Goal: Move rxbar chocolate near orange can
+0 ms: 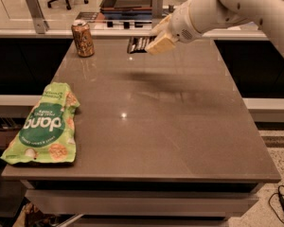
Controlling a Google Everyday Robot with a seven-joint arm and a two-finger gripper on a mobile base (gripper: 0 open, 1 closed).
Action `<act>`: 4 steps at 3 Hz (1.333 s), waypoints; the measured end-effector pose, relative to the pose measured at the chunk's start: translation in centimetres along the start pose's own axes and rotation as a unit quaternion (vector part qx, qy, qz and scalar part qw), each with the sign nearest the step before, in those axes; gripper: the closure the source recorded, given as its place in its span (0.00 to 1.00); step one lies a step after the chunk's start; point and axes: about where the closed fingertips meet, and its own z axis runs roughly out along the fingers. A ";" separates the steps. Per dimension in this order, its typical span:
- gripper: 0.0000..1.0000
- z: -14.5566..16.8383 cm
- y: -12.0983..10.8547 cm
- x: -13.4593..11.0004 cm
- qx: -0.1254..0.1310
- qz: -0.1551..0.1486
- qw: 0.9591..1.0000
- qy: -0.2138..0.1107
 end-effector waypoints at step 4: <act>1.00 7.8 1.2 -5.5 0.002 -0.028 0.999 -0.037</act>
Offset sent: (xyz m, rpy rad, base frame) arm 0.0280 0.0699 -0.0212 0.0603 -0.0596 -0.0018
